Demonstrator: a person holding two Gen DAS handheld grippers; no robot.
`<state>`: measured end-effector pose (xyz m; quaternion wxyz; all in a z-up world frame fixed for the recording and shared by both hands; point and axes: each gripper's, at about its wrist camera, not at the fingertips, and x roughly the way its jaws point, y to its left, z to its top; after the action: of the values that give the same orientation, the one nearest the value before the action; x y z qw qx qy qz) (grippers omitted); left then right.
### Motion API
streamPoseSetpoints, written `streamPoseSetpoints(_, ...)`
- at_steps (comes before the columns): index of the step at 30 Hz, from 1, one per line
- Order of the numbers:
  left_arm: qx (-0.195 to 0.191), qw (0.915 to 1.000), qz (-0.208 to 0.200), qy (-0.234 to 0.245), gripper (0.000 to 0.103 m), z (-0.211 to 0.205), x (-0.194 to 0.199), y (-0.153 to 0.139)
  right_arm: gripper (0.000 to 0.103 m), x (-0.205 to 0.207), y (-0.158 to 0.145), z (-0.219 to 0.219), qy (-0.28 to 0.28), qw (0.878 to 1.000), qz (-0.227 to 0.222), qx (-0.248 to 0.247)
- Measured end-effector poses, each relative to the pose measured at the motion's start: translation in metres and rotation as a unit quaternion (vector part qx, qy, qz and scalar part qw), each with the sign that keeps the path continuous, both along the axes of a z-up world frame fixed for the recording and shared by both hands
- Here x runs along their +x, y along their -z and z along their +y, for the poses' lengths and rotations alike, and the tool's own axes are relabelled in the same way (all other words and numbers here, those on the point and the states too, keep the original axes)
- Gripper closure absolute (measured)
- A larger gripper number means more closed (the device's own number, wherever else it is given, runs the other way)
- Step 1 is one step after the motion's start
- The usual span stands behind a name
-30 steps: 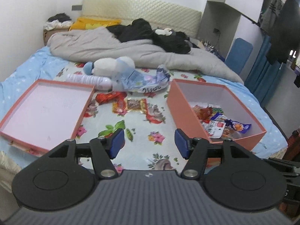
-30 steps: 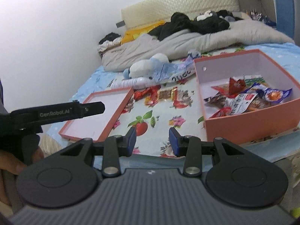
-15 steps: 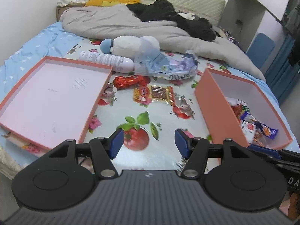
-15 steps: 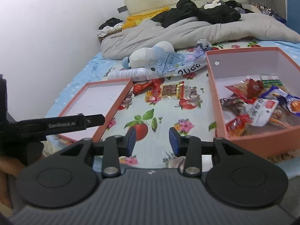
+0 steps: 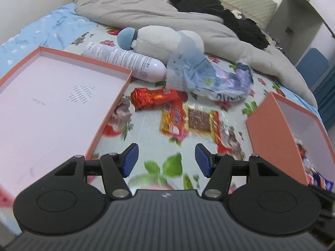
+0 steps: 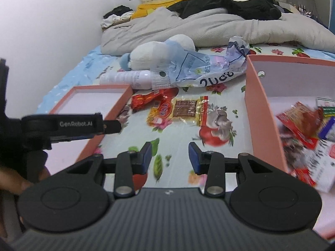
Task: Organize snacks
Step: 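Grasp the red foil packet with the left tool while the right tool grasps the chocolate pack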
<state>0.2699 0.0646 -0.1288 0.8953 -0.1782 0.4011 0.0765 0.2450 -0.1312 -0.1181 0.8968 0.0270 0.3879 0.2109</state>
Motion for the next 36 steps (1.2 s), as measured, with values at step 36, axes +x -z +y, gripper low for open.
streamPoseSetpoints(36, 0.040, 0.9979, 0.033, -0.038, 0.039, 0.049, 0.156, 0.086, 0.050, 0.116, 0.102, 0.083, 0.020, 0.990, -0.068, -0.119)
